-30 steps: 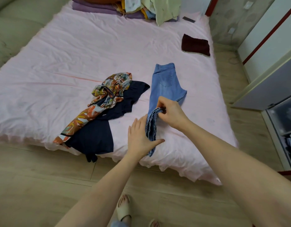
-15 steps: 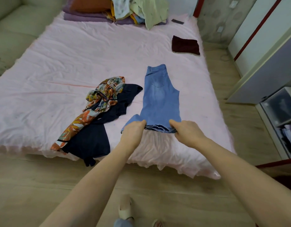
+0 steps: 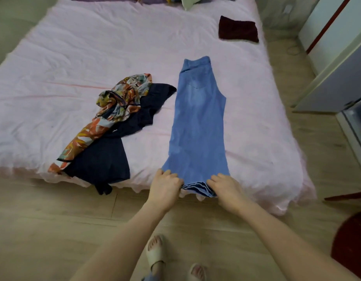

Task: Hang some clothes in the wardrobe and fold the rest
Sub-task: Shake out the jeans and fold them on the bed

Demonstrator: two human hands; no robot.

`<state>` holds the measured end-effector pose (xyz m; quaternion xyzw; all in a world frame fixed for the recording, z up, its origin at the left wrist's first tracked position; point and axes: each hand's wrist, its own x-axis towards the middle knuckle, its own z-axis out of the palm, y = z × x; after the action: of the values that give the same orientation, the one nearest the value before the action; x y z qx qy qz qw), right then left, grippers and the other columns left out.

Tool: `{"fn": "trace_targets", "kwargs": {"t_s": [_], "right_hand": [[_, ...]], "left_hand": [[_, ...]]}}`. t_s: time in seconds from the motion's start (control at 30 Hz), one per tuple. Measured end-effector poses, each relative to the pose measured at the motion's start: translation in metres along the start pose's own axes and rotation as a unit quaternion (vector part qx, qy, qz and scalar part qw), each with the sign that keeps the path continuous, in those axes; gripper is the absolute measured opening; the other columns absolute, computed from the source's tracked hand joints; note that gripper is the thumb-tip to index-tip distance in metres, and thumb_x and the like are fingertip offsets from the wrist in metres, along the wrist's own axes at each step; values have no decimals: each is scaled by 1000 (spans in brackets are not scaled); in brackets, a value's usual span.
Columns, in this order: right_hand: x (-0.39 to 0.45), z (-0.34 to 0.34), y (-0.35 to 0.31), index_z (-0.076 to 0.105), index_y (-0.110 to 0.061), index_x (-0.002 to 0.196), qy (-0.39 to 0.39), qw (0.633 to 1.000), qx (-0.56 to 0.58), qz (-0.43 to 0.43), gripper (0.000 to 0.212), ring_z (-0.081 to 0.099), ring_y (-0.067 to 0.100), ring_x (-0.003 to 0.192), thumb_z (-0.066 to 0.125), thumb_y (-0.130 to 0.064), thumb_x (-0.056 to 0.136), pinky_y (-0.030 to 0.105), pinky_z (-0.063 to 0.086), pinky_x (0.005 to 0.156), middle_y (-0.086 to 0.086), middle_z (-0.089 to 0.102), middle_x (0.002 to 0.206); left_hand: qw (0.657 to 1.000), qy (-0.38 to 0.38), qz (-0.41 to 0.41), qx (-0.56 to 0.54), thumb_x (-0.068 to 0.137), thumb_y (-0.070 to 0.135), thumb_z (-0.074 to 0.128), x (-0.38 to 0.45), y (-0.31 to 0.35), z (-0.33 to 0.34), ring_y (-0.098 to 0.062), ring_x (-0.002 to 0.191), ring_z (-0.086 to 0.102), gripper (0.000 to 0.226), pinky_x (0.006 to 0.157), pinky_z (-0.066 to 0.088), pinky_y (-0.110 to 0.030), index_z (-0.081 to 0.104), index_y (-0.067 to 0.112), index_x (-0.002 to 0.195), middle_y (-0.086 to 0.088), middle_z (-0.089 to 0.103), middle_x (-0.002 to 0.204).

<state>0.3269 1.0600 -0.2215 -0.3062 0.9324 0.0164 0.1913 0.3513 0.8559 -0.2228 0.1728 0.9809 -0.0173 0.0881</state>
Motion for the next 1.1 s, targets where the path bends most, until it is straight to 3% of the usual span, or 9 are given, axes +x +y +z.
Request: {"fn": "trace_targets", "kwargs": {"t_s": [0.17, 0.33, 0.43, 0.5, 0.57, 0.7, 0.87, 0.97, 1.1], "right_hand": [[29, 77, -11, 60, -21, 73, -43, 995, -43, -82, 27, 54, 18, 63, 75, -20, 51, 27, 35, 52, -2, 53, 73], [45, 140, -23, 57, -11, 119, -116, 993, -34, -10, 34, 55, 28, 101, 45, 0, 89, 35, 34, 68, 8, 52, 114], [54, 160, -21, 59, -12, 117, -112, 993, -30, 25, 34, 59, 30, 99, 44, -2, 89, 36, 37, 66, 8, 55, 112], [58, 170, -20, 63, -12, 111, -93, 995, -23, 26, 29, 63, 31, 90, 49, -3, 87, 36, 39, 62, 8, 59, 103], [59, 178, -24, 68, -12, 88, -68, 996, -59, 27, 20, 64, 28, 64, 69, -4, 70, 32, 39, 48, 7, 61, 80], [53, 201, -30, 59, -13, 59, -36, 997, -44, 50, 43, 47, 21, 30, 85, 0, 27, 18, 26, 33, 2, 48, 48], [44, 208, -31, 61, -13, 64, 3, 998, -34, 59, 40, 51, 23, 38, 86, -1, 36, 22, 18, 36, 3, 52, 58], [40, 217, -30, 61, -10, 68, 59, 996, -30, 62, 38, 50, 23, 48, 83, 7, 41, 23, 21, 38, 7, 56, 73], [36, 236, -37, 61, -10, 74, 126, 989, -14, 77, 36, 52, 25, 59, 79, 8, 48, 31, 40, 45, 7, 55, 77]], "left_hand": [[999, -38, 18, 21, 44, 12, 78, 1, -4, 79, -20, 50, 48, 24, 58, 32, -29, 57, 24, 48, 5, 47, 49], [985, -166, 22, -41, 87, 4, 49, 4, 3, 141, -29, 99, 55, 23, 74, 37, -35, 65, 13, 100, -7, 59, 104], [974, -80, -50, -204, 89, 27, 59, 6, -6, 175, -22, 101, 56, 17, 73, 41, -32, 64, 18, 103, -2, 60, 105], [923, 79, -194, -324, 85, 35, 67, 1, -14, 193, -20, 99, 52, 30, 77, 42, -32, 60, 15, 107, -3, 58, 105], [824, 165, -349, -416, 85, 33, 68, -4, -21, 207, -22, 103, 50, 38, 84, 42, -33, 55, 10, 113, -6, 56, 110], [794, 41, -337, -505, 86, 30, 68, -1, -24, 225, -19, 109, 58, 36, 89, 46, -32, 59, 12, 117, 0, 64, 116], [776, 55, -377, -502, 90, 23, 62, 9, -25, 223, -16, 97, 62, 21, 81, 45, -26, 68, 11, 106, 1, 69, 103], [695, 38, -380, -609, 95, 16, 54, 10, -27, 217, -2, 60, 53, 25, 59, 41, -21, 62, 13, 71, 13, 60, 62], [663, 21, -411, -626, 96, 21, 51, -2, -22, 231, -12, 71, 59, 21, 65, 49, -29, 63, 10, 83, 2, 64, 76]]}}
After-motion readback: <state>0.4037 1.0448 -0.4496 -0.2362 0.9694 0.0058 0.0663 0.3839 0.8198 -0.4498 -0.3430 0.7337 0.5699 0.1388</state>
